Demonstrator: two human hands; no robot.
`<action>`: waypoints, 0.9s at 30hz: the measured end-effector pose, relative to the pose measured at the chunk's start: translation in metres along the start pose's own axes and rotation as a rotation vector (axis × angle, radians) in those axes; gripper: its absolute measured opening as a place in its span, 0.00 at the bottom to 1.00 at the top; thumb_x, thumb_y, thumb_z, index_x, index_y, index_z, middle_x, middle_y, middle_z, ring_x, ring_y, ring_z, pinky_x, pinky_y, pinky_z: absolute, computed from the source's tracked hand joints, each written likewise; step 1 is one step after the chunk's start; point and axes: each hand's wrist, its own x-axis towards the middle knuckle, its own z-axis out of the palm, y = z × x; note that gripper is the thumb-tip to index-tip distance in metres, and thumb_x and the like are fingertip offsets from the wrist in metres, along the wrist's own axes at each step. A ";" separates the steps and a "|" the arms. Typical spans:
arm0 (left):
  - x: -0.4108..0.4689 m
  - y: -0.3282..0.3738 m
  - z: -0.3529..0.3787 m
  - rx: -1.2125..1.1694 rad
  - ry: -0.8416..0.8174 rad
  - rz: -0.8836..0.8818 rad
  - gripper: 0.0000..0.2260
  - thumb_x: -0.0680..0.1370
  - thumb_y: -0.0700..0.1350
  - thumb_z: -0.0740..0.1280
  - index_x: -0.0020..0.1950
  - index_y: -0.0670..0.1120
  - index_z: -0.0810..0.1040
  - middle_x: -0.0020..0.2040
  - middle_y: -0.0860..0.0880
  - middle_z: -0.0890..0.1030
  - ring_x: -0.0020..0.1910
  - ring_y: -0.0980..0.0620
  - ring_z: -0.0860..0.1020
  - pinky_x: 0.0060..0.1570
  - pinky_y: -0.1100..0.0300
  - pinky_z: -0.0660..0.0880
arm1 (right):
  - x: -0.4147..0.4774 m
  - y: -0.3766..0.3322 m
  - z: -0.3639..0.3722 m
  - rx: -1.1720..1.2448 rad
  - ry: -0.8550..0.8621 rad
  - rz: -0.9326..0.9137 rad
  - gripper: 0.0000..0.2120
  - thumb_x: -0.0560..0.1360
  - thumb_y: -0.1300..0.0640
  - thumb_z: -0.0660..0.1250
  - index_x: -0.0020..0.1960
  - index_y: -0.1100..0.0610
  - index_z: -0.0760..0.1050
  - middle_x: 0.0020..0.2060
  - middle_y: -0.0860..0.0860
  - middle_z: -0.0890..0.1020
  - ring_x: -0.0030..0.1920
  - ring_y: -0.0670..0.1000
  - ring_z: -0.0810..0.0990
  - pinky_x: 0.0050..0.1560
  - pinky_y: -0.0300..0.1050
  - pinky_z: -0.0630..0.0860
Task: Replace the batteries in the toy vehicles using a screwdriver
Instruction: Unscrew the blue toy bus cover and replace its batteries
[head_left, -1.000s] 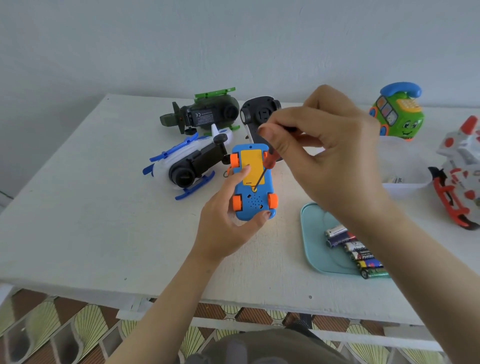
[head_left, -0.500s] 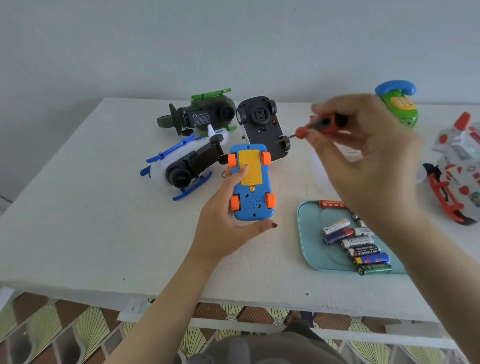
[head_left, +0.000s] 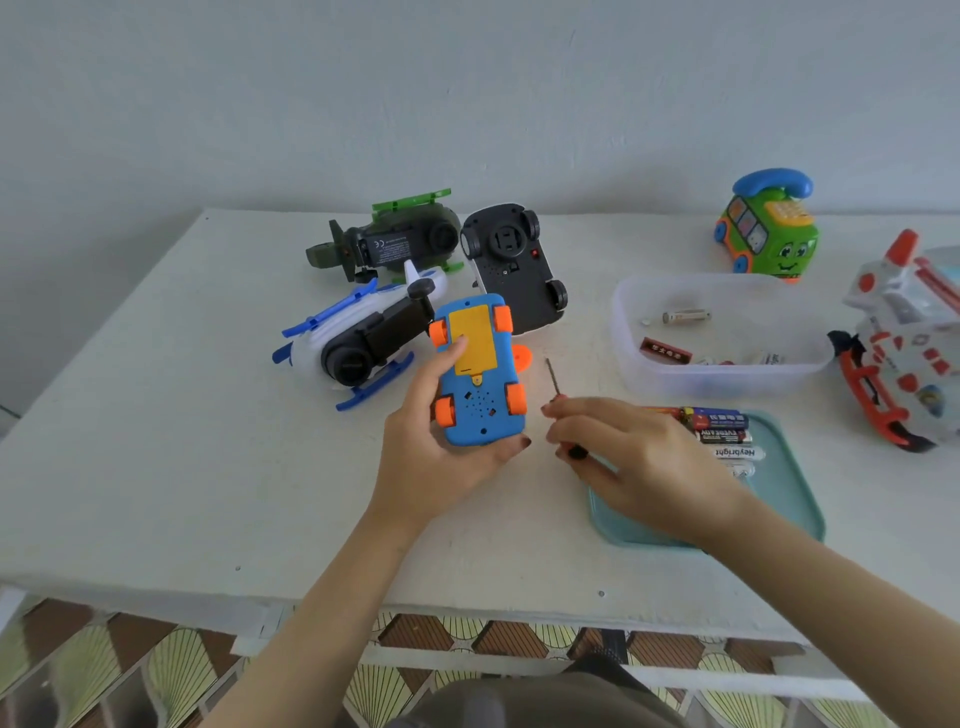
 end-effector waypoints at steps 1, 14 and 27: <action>0.001 0.002 0.000 -0.049 0.026 -0.005 0.39 0.64 0.58 0.78 0.69 0.46 0.67 0.61 0.67 0.73 0.62 0.57 0.76 0.50 0.64 0.78 | -0.001 0.000 0.003 0.005 -0.015 -0.018 0.08 0.70 0.66 0.71 0.48 0.61 0.81 0.51 0.54 0.83 0.53 0.52 0.82 0.54 0.41 0.76; 0.014 0.041 0.017 -0.381 0.077 -0.139 0.37 0.64 0.62 0.76 0.66 0.50 0.68 0.60 0.61 0.77 0.59 0.54 0.79 0.49 0.61 0.79 | 0.012 -0.008 -0.008 0.570 -0.042 0.491 0.18 0.77 0.49 0.58 0.51 0.60 0.81 0.44 0.48 0.83 0.46 0.43 0.79 0.49 0.34 0.72; 0.074 0.076 0.056 -0.335 -0.078 0.020 0.33 0.66 0.46 0.74 0.67 0.42 0.65 0.61 0.43 0.78 0.59 0.47 0.80 0.54 0.56 0.77 | 0.058 0.026 -0.080 1.726 0.099 0.944 0.36 0.61 0.52 0.77 0.63 0.65 0.72 0.53 0.64 0.79 0.51 0.61 0.80 0.57 0.56 0.78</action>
